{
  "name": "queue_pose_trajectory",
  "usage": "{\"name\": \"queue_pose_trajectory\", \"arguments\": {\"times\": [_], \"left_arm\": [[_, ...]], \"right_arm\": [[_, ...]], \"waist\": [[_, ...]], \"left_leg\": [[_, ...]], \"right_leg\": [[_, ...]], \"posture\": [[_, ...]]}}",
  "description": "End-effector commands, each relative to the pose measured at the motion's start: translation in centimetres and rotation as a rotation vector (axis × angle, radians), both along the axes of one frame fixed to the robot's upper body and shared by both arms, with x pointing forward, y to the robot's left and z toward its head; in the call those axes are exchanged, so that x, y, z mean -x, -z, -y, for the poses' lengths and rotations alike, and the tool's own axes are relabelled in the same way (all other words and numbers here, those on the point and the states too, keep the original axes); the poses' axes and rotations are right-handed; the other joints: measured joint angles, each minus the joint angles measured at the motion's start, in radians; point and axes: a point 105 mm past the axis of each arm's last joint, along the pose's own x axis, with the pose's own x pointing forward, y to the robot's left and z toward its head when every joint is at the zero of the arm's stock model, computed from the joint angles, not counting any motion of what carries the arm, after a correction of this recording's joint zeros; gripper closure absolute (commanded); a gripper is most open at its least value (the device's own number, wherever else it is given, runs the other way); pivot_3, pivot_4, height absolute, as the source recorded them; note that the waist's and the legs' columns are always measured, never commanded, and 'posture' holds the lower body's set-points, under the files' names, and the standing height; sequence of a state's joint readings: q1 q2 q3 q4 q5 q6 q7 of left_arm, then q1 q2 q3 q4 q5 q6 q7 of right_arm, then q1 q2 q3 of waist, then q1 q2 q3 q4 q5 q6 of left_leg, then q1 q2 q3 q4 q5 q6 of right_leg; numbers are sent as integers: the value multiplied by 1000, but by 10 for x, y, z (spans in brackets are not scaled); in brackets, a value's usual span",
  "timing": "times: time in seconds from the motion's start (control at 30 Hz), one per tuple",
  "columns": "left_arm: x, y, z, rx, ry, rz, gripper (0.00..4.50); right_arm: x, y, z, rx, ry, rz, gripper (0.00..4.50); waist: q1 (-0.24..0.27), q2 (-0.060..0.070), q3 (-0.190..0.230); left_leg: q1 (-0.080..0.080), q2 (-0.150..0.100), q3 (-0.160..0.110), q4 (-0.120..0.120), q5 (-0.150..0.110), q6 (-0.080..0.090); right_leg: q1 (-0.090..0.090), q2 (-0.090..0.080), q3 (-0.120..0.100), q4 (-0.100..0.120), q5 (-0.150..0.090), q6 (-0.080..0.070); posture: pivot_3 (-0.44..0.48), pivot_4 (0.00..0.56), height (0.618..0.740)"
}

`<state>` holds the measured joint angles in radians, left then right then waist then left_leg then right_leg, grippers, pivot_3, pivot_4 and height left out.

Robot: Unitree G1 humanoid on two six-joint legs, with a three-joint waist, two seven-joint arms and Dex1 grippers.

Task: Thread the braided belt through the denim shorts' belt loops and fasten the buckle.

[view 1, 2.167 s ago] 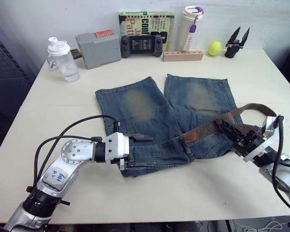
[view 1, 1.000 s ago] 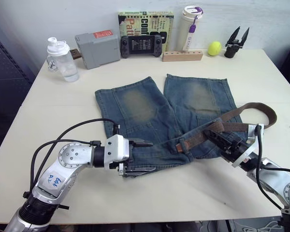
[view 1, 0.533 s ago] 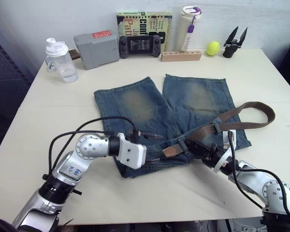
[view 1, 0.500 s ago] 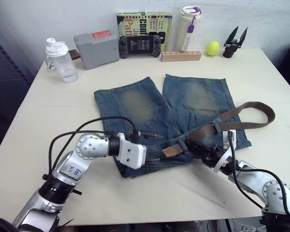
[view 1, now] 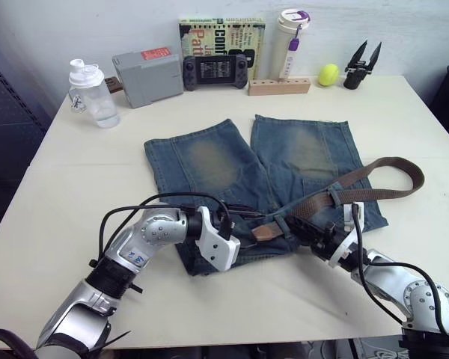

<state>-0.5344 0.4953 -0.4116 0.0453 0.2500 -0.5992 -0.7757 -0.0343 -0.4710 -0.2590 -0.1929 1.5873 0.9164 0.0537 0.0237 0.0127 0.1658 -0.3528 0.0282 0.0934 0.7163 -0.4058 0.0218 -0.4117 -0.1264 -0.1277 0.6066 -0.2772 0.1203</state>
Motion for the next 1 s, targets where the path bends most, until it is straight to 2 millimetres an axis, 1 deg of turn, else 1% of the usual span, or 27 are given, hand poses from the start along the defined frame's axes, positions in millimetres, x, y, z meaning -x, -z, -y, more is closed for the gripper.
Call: {"name": "queue_pose_trajectory", "arguments": {"times": [0.03,0.07,0.17,0.2,0.23,0.27,0.3,0.5,0.67,0.73,0.77,0.8,0.83,0.87,0.9,0.93,0.97,1.0], "left_arm": [[5,-6,4,16,36,32,1287],[6,-5,4,11,42,33,1615],[7,-3,4,-5,52,35,2910],[7,-2,4,-13,54,35,3263],[7,0,4,-20,56,29,3837],[7,1,4,-27,58,28,4290],[7,1,3,-29,58,31,4483],[6,2,3,-34,52,44,4483],[2,-2,4,-18,43,76,4483],[2,-3,4,-10,39,82,4483],[2,-4,3,-8,38,84,4497],[1,-5,3,0,36,87,4500],[1,-6,2,7,33,91,4500],[1,-7,1,9,34,92,4500],[1,-8,1,13,33,96,4500],[0,-10,0,20,31,96,4500],[0,-11,-1,23,31,96,4500],[0,-12,-1,25,31,97,4500]], "right_arm": [[4,10,-2,31,-7,-40,4500],[4,9,-2,33,-7,-38,4500],[3,9,-2,35,-1,-37,4500],[3,9,-2,35,1,-36,4500],[3,9,-1,36,2,-36,4500],[3,8,-1,35,2,-35,4500],[3,8,-1,33,3,-34,4500],[3,5,1,30,17,-30,4500],[3,-9,6,12,57,11,4500],[2,-17,15,7,112,26,4500],[1,-20,20,18,136,32,4097],[3,-25,24,12,152,41,3580],[5,-29,27,6,157,51,3385],[7,-33,32,12,164,59,2942],[8,-36,37,37,176,66,2291],[10,-41,42,74,180,89,2133],[13,-48,45,101,170,118,1637],[16,-56,47,128,151,149,1242]], "waist": [[0,0,0],[0,0,0],[0,0,0],[0,0,0],[0,0,0],[0,0,0],[0,0,0],[0,0,0],[1,0,0],[2,0,0],[2,0,0],[2,0,0],[4,0,0],[4,0,0],[4,0,0],[4,0,0],[3,0,0],[3,1,0]], "left_leg": [[0,0,0,0,0,0],[0,0,0,0,0,0],[0,0,0,0,0,0],[0,0,0,0,0,0],[0,0,0,0,0,0],[0,0,0,0,0,0],[0,0,0,0,0,0],[0,0,0,0,0,0],[0,0,0,0,0,0],[0,0,-1,0,0,0],[0,0,-1,0,0,0],[-1,0,-1,0,0,0],[-1,0,-1,0,0,0],[-1,0,-1,0,0,0],[-1,0,-1,0,0,0],[-1,0,-1,0,0,0],[-1,0,-1,0,0,0],[-1,0,-1,0,0,0]], "right_leg": [[0,0,0,0,0,0],[0,0,0,0,0,0],[0,0,0,0,0,0],[0,0,0,0,0,0],[0,0,0,0,0,0],[0,0,0,0,0,0],[0,0,0,0,0,0],[0,0,0,0,0,0],[0,-1,0,0,0,0],[0,-1,0,0,0,0],[0,-1,0,0,0,0],[0,-2,0,0,0,0],[0,-2,-1,0,0,0],[0,-2,-1,0,0,0],[0,-3,-1,0,0,0],[0,-3,-1,0,0,0],[0,-3,-1,0,0,0],[0,-3,-1,0,0,0]], "posture": [[0,150,731],[0,150,731],[0,150,731],[0,150,731],[0,150,731],[0,150,731],[0,150,731],[0,150,731],[0,150,731],[0,150,731],[0,150,731],[0,150,731],[0,150,731],[0,150,731],[0,150,731],[0,150,731],[0,150,731],[0,150,731]]}}
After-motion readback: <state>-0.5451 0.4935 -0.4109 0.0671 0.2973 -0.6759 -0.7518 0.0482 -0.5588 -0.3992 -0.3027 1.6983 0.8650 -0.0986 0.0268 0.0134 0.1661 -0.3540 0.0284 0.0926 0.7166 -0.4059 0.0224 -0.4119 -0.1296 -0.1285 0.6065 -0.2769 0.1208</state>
